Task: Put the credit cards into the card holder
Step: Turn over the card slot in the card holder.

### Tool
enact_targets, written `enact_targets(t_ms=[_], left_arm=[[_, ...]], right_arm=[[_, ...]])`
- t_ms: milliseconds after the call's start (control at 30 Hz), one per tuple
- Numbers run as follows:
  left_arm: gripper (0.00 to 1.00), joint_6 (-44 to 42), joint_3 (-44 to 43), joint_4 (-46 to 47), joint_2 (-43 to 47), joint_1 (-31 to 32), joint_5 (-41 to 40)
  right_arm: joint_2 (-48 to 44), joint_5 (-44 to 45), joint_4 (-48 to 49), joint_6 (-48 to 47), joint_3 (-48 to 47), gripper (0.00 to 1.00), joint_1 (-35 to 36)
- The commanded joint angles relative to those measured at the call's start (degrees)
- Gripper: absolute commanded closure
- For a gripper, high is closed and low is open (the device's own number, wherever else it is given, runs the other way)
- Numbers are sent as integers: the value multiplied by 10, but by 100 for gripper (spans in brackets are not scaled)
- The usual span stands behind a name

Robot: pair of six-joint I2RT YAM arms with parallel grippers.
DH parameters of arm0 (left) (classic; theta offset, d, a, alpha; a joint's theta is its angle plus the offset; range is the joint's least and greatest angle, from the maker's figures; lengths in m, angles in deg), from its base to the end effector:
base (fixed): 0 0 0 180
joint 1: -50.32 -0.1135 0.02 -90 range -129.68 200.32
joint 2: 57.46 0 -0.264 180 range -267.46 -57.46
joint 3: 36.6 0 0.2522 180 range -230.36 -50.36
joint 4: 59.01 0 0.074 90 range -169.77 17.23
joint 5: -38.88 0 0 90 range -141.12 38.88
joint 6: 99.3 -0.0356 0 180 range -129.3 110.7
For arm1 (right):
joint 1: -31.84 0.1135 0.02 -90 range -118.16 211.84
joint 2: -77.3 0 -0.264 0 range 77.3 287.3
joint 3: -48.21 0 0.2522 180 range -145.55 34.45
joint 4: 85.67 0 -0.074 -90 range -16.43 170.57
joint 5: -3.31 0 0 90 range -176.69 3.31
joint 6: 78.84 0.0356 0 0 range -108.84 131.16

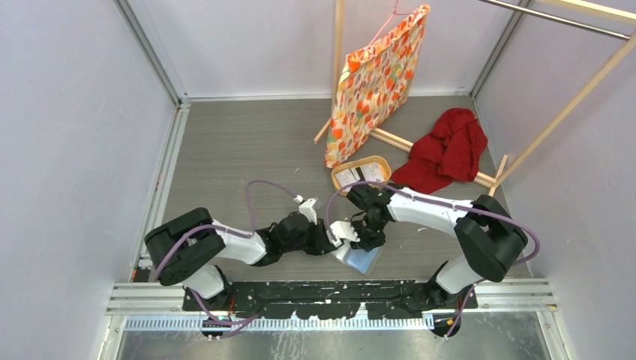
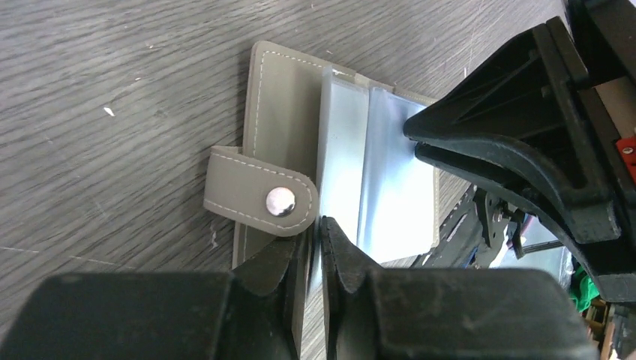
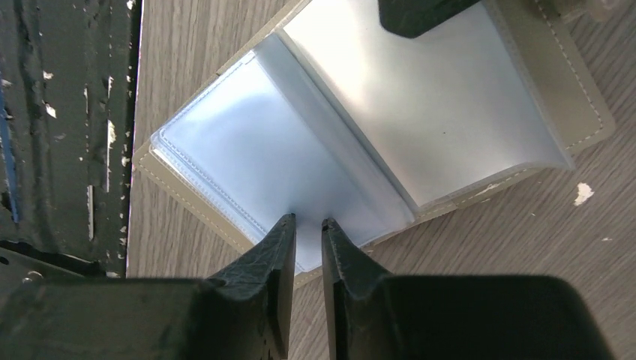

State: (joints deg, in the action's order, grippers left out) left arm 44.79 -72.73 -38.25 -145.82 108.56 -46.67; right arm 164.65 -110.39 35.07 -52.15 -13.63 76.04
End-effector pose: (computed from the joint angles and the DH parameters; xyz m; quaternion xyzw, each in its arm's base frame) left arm 0.1347 -0.2228 0.1209 0.0505 0.8705 -0.4246 0.2439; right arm 0.1658 0.1812 0.1624 -0.7940 0.5705 0.1949 0.0781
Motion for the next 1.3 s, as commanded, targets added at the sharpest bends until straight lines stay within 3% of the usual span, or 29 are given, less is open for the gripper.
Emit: enact_targets(t_ms=[0,267,567,767,967,1100,1267], left_arm=[[84,-44,16,-20,18,-27,21],[84,-120,-30,-47,-26,-97,141],[81,-163,-71,-160,49,-98,107],[73,-167,-69,-197,155,-98,74],[56,-112,-16,-189,273,-99,54],[54,-52,34,-156,332,-98,74],[53,9,79,-176,398,-80,66]], right_arm=[[19,62,17,-19,17,76,25],[10,-39,-19,56,-41,75,19],[-8,-198,-126,45,-110,62,-73],[-18,-237,-109,88,-125,60,-100],[-36,-256,-62,186,-131,61,-152],[-35,-261,-83,151,-120,61,-155],[-24,-223,-59,179,-126,74,-155]])
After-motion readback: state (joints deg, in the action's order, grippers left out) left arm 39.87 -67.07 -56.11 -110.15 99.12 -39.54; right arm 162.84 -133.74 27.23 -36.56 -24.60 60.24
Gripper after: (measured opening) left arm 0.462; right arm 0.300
